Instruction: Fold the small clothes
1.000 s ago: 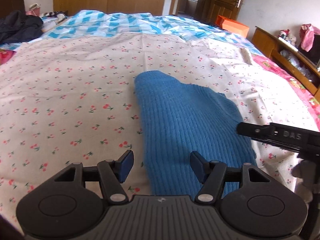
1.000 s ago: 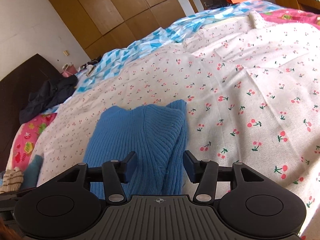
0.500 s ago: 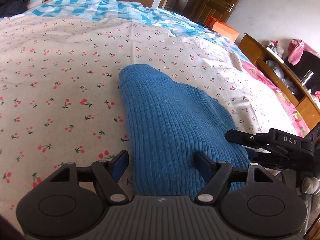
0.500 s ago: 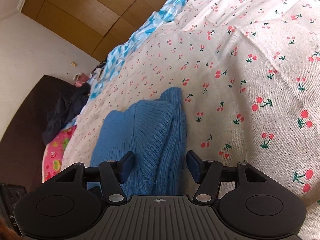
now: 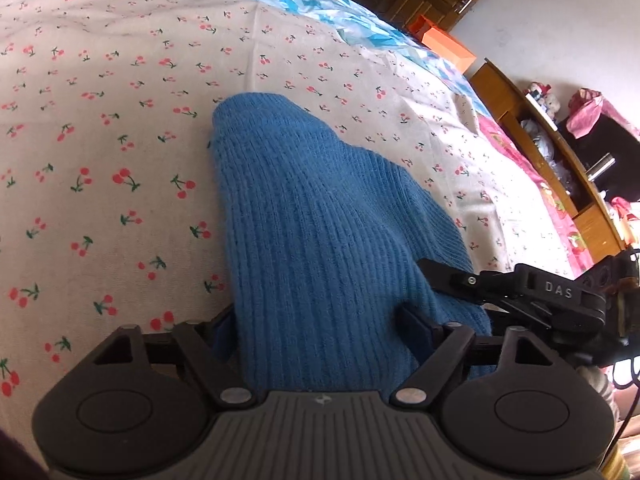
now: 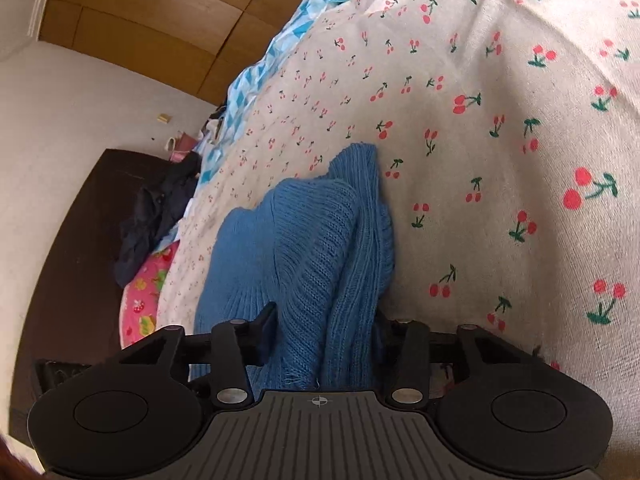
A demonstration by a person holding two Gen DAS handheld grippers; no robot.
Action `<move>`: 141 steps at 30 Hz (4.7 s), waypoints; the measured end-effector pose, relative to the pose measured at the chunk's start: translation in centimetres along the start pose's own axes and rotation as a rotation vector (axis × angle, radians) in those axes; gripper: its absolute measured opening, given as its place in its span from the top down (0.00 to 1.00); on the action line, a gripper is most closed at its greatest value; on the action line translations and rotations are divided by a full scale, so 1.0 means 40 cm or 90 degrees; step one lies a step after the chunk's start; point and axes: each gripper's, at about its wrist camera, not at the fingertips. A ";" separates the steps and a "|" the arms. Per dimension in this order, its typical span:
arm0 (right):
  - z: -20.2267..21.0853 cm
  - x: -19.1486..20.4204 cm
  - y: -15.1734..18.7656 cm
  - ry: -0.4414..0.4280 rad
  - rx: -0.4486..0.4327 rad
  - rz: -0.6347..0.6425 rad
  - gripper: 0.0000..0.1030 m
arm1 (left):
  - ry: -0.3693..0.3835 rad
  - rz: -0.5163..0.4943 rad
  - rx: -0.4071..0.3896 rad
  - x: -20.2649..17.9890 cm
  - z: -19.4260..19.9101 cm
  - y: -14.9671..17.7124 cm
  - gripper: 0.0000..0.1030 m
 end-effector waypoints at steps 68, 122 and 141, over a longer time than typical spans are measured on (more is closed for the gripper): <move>0.254 0.255 0.318 0.301 -0.116 0.381 0.51 | -0.253 -0.176 -0.034 -0.200 0.200 0.239 0.30; 0.235 0.250 0.435 0.348 0.001 0.408 0.44 | -0.311 -0.123 0.058 -0.196 0.213 0.310 0.24; 0.235 0.243 0.437 0.349 0.007 0.400 0.41 | -0.313 -0.122 0.065 -0.199 0.206 0.314 0.24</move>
Point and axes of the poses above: each gripper's, at about its wrist camera, not at the fingertips, and z roughly against the way its jaws point, x to its left, y to its underside, and after that the axes turned 6 degrees about -x, right-handed
